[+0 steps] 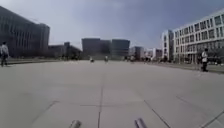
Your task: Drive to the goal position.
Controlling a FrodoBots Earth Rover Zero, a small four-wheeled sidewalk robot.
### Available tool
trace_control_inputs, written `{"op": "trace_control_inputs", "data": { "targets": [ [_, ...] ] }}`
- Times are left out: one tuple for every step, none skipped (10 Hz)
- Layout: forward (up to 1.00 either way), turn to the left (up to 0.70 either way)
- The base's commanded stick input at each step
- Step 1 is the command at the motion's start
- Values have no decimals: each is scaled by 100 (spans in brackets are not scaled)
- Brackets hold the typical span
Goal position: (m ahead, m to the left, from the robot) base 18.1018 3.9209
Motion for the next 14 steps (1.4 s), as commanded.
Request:
{"op": "trace_control_inputs", "data": {
  "targets": [
    [85, 4],
    [85, 4],
    [85, 4],
    [85, 4],
    [85, 4],
    [85, 4],
    [85, 2],
    [85, 1],
    [85, 1],
    [85, 1],
    [85, 1],
    [85, -7],
    [85, -26],
    [85, -25]
  ]
}}
